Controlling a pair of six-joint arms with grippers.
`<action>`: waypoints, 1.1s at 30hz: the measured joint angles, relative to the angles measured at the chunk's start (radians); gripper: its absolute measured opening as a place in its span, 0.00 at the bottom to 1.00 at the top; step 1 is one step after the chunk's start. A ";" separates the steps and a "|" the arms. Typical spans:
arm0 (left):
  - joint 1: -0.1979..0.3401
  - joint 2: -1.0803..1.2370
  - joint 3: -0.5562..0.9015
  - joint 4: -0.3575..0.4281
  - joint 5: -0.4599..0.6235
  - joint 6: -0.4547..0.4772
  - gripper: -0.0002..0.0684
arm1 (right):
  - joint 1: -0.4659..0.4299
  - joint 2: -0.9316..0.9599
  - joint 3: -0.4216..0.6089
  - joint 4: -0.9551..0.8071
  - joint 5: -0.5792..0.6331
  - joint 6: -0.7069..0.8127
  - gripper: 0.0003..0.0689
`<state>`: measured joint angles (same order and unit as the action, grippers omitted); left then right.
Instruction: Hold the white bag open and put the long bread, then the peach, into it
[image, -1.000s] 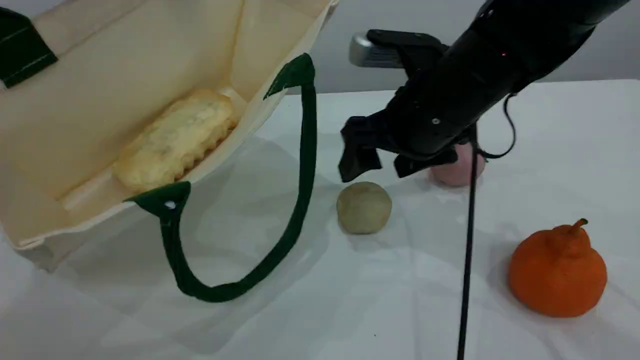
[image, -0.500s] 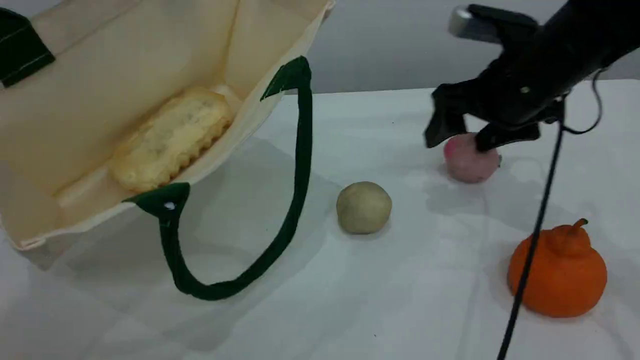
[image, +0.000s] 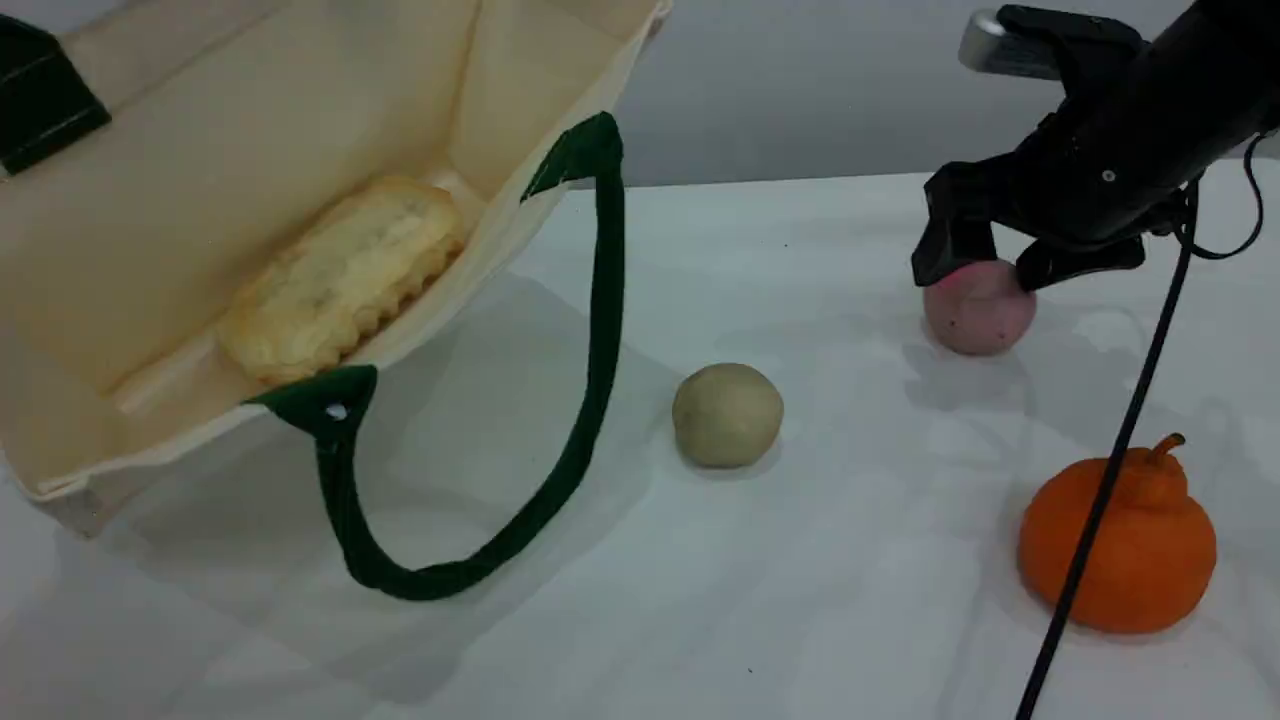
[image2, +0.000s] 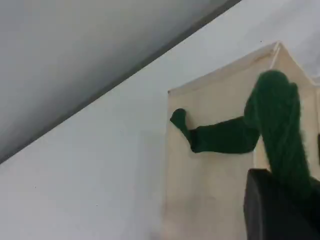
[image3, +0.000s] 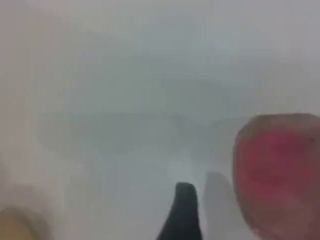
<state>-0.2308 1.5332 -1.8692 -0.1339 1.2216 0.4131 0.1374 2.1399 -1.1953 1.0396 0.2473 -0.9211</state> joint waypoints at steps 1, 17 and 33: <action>0.000 0.000 0.000 0.000 0.000 0.000 0.13 | 0.000 0.004 0.000 0.000 -0.008 0.000 0.86; 0.000 0.000 0.000 0.000 0.000 0.001 0.13 | 0.000 0.085 -0.019 0.003 -0.108 0.000 0.86; 0.000 0.000 0.000 0.000 0.000 0.001 0.13 | 0.002 0.085 -0.019 0.004 -0.169 -0.004 0.50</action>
<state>-0.2308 1.5332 -1.8692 -0.1339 1.2216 0.4140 0.1393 2.2248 -1.2143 1.0439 0.0786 -0.9251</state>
